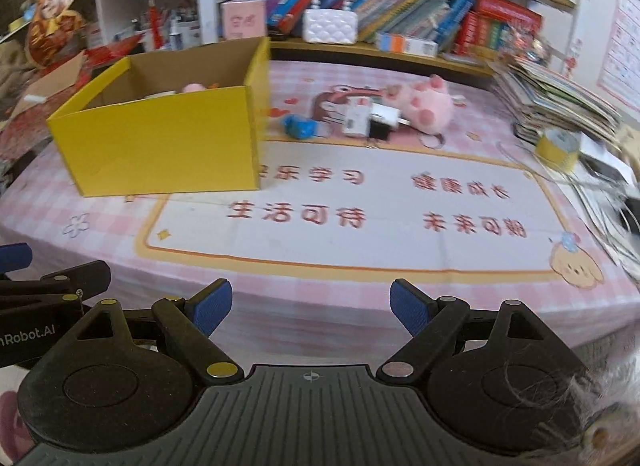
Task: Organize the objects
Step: 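Move both tools toward the remaining pile beside the pink spotted plush pig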
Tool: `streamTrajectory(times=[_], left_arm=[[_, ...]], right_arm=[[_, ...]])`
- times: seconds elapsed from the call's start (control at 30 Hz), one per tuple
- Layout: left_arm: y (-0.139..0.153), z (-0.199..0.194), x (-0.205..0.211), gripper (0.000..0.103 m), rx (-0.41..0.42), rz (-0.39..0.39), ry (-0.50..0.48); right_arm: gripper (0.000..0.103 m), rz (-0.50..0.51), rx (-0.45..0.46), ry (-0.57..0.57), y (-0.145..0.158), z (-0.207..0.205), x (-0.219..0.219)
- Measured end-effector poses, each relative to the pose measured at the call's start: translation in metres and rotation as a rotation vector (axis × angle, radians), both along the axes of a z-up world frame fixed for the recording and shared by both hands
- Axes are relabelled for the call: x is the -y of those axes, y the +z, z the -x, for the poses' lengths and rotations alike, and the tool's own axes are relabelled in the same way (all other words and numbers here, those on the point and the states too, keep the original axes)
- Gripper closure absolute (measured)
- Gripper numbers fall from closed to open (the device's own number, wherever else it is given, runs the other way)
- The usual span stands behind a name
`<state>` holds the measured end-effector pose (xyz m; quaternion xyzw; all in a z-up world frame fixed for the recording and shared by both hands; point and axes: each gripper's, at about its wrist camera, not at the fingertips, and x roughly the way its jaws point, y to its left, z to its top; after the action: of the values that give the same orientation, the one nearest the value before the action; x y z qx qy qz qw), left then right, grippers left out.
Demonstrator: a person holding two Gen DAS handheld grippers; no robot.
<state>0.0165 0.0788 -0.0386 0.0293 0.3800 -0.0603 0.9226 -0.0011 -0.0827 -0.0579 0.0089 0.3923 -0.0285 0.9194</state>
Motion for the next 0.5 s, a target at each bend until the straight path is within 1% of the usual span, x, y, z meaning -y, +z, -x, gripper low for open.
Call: streamTrajectory(times=[0.2,0.5], left_arm=[[-0.001,-0.010,0.025,0.018,0.002,-0.014,-0.072],[-0.003,-0.036,0.071,0.018,-0.025,0.006,-0.147]], right_arm=[[0.018,-0.023,-0.018,-0.093,-0.003,0.001,0.028],[0.018,0.000,-0.031,-0.148,-0.003,-0.011,0.067]])
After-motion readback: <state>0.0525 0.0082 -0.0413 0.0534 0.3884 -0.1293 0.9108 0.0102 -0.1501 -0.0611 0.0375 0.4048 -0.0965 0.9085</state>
